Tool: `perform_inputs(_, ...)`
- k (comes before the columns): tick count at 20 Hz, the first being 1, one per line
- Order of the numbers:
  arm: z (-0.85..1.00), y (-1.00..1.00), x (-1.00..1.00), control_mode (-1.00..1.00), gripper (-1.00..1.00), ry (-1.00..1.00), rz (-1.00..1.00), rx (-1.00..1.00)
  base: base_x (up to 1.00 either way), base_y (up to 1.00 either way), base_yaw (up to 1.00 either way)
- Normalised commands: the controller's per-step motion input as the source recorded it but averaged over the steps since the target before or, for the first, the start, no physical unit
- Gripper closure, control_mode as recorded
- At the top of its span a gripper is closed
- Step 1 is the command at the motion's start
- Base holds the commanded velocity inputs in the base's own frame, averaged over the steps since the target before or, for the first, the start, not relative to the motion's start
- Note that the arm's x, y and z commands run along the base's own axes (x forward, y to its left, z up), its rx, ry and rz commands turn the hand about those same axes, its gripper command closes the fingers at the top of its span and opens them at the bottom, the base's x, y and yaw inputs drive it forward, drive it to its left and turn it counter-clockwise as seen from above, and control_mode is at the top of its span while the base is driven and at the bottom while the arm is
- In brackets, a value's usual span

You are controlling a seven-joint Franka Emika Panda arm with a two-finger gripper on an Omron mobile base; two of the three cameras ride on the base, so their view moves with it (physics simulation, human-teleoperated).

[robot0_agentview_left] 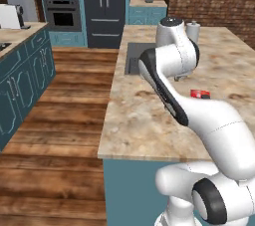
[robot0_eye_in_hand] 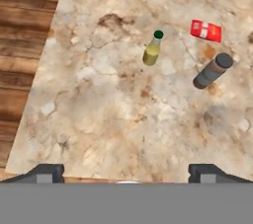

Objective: Move the mustard and shaker from the cabinet to the dining counter.

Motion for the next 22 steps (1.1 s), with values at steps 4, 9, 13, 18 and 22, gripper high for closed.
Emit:
perform_inputs(4, 0.0, 0.13, -0.66, -1.0, -1.0, 0.02, 0.25, 0.02, 0.0, 0.0, 0.0)
perform_inputs(9, -0.01, 0.11, -0.61, -1.0, -1.0, 0.0, 0.15, 0.0, 0.0, 0.0, 0.0)
perform_inputs(13, 0.0, 0.04, -0.09, 1.0, -1.0, 0.0, 0.01, 0.0, -0.31, 0.22, 0.0)
perform_inputs(18, 0.0, 0.0, 0.0, 1.0, -1.0, 0.0, 0.0, 0.0, -0.99, 0.53, 0.04)
perform_inputs(22, 0.0, 0.0, 0.0, 1.0, -1.0, 0.0, 0.0, 0.0, -0.18, 0.58, 0.6)
